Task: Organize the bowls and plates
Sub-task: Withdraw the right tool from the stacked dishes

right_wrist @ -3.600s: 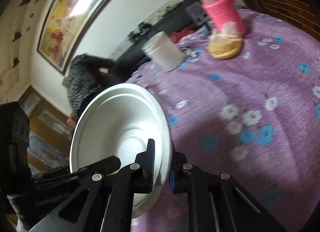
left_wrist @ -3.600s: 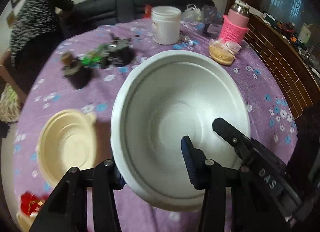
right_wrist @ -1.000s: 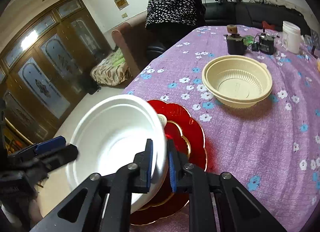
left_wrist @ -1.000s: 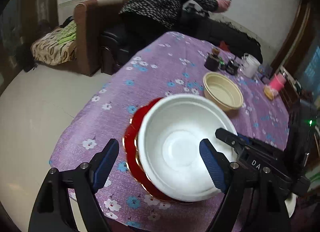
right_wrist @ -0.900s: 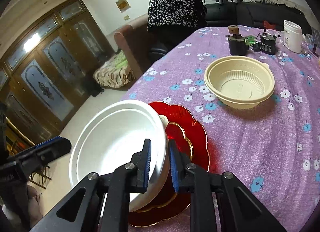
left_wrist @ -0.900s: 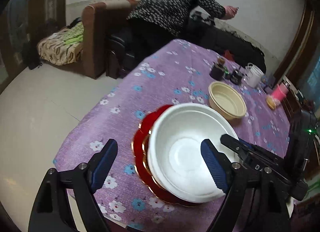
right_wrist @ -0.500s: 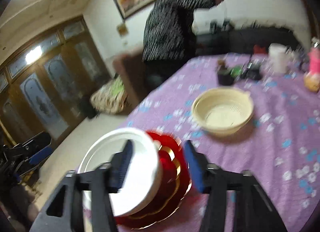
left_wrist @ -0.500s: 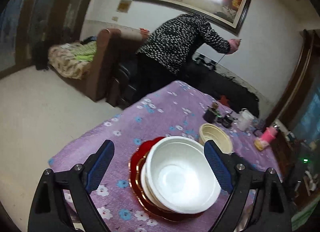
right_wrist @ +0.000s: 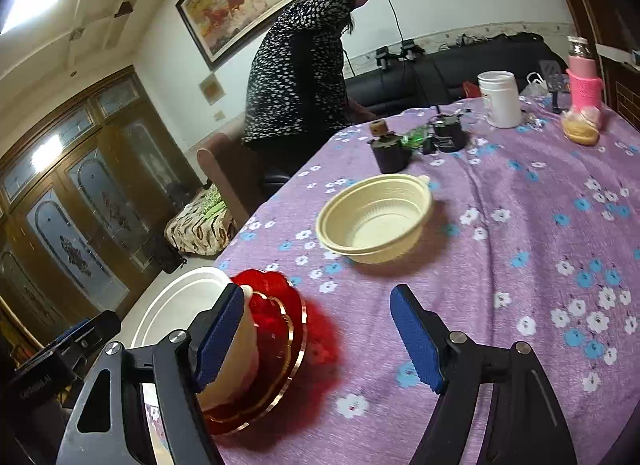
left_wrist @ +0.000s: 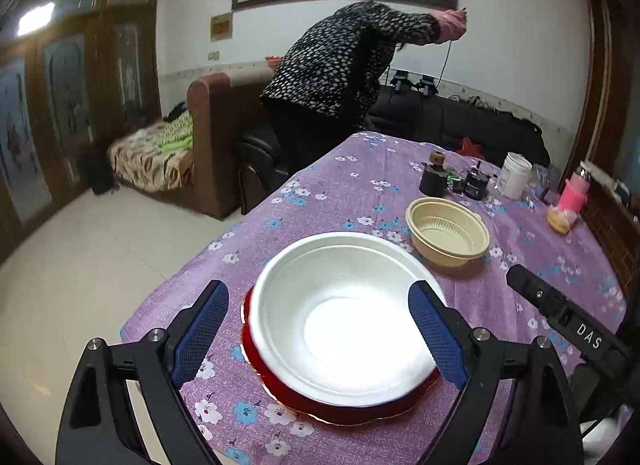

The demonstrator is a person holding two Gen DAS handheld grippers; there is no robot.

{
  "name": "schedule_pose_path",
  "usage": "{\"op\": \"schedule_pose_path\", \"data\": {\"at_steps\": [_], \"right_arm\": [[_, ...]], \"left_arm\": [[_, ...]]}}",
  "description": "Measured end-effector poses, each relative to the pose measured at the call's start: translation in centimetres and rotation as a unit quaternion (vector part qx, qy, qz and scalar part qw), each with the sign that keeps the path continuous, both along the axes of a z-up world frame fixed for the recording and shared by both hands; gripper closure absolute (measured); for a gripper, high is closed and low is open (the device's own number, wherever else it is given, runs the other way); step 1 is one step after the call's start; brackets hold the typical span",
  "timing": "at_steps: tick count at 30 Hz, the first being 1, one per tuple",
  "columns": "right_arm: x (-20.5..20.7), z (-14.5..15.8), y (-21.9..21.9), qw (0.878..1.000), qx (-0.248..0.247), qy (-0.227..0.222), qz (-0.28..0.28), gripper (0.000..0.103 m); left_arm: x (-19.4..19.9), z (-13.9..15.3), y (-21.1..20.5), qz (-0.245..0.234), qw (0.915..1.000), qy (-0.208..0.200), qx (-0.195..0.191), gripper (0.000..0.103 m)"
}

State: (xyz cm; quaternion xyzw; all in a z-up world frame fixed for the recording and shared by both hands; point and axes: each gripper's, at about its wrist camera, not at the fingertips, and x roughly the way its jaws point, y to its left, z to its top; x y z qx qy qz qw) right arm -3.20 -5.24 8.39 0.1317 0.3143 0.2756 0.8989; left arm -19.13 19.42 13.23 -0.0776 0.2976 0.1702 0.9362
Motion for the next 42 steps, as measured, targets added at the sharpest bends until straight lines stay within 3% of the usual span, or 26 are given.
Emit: {"op": "schedule_pose_path", "data": {"at_steps": [18,42], "right_arm": [[-0.2,-0.5,-7.1,0.998,0.006,0.022,-0.052,0.022],[0.0,-0.3,-7.6,0.998,-0.010,0.024,-0.053,0.022]], "left_arm": [[1.6,-0.5,-5.8,-0.063,0.9970,0.033,0.030,0.012],[2.9,-1.7,-7.2,-0.081,0.9936,0.069,0.037,0.012]]}}
